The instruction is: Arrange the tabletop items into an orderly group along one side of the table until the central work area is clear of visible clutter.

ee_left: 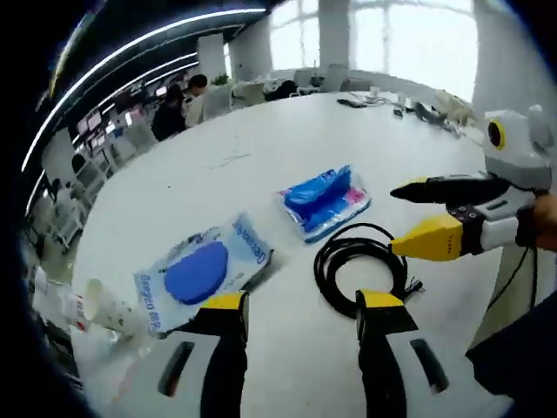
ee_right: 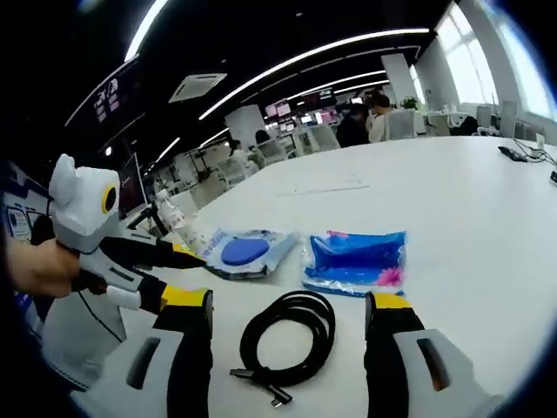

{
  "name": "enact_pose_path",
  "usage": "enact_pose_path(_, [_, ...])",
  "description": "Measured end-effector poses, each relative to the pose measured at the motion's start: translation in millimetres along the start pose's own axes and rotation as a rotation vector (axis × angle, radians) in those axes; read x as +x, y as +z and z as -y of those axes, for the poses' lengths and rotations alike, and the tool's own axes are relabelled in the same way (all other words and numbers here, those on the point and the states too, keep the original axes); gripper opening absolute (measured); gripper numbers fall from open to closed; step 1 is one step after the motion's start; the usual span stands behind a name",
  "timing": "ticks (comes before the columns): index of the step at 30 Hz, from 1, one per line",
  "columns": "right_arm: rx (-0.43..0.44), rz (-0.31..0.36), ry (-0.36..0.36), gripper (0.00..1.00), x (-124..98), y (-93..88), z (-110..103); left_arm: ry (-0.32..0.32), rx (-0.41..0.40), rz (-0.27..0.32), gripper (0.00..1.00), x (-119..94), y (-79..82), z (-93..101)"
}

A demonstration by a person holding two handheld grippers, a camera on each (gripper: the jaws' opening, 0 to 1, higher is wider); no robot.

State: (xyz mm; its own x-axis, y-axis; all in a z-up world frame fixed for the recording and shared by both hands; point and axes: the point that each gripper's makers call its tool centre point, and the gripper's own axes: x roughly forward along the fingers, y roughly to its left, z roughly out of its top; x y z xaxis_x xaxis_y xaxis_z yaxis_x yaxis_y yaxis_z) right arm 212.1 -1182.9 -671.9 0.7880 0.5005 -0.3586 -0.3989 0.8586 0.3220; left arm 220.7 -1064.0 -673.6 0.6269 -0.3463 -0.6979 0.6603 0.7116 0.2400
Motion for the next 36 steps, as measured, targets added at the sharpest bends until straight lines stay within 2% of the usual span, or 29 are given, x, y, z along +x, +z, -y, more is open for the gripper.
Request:
enact_pose_path(2, [0.001, 0.012, 0.001, 0.69, -5.8, 4.3, -2.4, 0.053, 0.094, 0.043, 0.51, -16.1, 10.1, -9.4])
enact_pose_path(4, [0.001, 0.025, 0.001, 0.68, -10.3, 7.3, -4.7, 0.092, 0.201, 0.131, 0.49, -32.9, 26.3, -16.4])
enact_pose_path(5, [-0.001, 0.028, -0.002, 0.68, -13.3, 8.2, -6.4, 0.135, 0.269, 0.170, 0.52, -40.7, 34.0, -22.5])
enact_pose_path(6, [-0.004, 0.026, -0.005, 0.68, -14.8, 8.1, -7.3, 0.177, 0.319, 0.180, 0.55, -50.7, 37.3, -29.5])
enact_pose_path(8, [-0.007, 0.025, -0.010, 0.67, -18.4, 7.5, -10.1, 0.184, 0.353, 0.181, 0.53, -62.6, 38.9, -33.4])
enact_pose_path(9, [-0.004, 0.022, -0.012, 0.67, -19.3, 6.4, -11.4, 0.181, 0.341, 0.188, 0.51, -67.4, 39.1, -34.5])
enact_pose_path(11, [-0.005, 0.013, -0.012, 0.66, -20.9, 3.2, -15.8, 0.222, 0.350, 0.226, 0.46, -81.6, 46.2, -43.9])
enact_pose_path(12, [-0.009, -0.001, -0.018, 0.66, -21.1, -0.2, -17.7, 0.216, 0.352, 0.233, 0.42, -87.5, 46.0, -45.7])
enact_pose_path(14, [-0.007, -0.021, -0.024, 0.64, -20.8, -4.7, -20.3, 0.217, 0.304, 0.240, 0.31, -94.3, 44.7, -50.2])
enact_pose_path(15, [-0.003, -0.026, -0.026, 0.64, -20.2, -6.1, -23.1, 0.219, 0.239, 0.243, 0.29, -98.4, 40.9, -54.7])
enact_pose_path(16, [-0.001, -0.026, -0.026, 0.63, -20.0, -6.2, -25.3, 0.217, 0.209, 0.254, 0.28, -101.1, 39.7, -57.3])
enact_pose_path(20, [-0.012, -0.018, -0.014, 0.63, -14.8, -0.2, -42.0, 0.225, 0.012, 0.263, 0.25, -117.4, 19.2, -75.1])
enact_pose_path(21, [-0.017, -0.015, -0.009, 0.63, -13.2, 1.7, -46.3, 0.225, -0.005, 0.267, 0.25, -119.3, 17.0, -77.1])
enact_pose_path(23, [-0.027, -0.009, 0.002, 0.63, -9.2, 5.6, -55.8, 0.223, -0.093, 0.271, 0.26, -129.4, 0.6, -86.8])
enact_pose_path(25, [-0.032, -0.004, 0.006, 0.63, -6.1, 8.3, -62.5, 0.225, -0.140, 0.273, 0.28, -136.1, -11.7, -93.4])
enact_pose_path(28, [-0.057, -0.007, 0.008, 0.63, -1.8, 9.2, -74.8, 0.232, -0.213, 0.256, 0.33, -149.3, -39.7, -105.4])
enact_pose_path(31, [-0.048, -0.002, -0.004, 0.64, -2.6, 8.3, -81.4, 0.238, -0.289, 0.252, 0.40, -161.4, -63.1, -117.3])
enact_pose_path(36, [-0.037, 0.003, -0.059, 0.65, -12.6, 2.4, -85.1, 0.245, -0.335, 0.250, 0.45, -179.0, -94.0, -137.6])
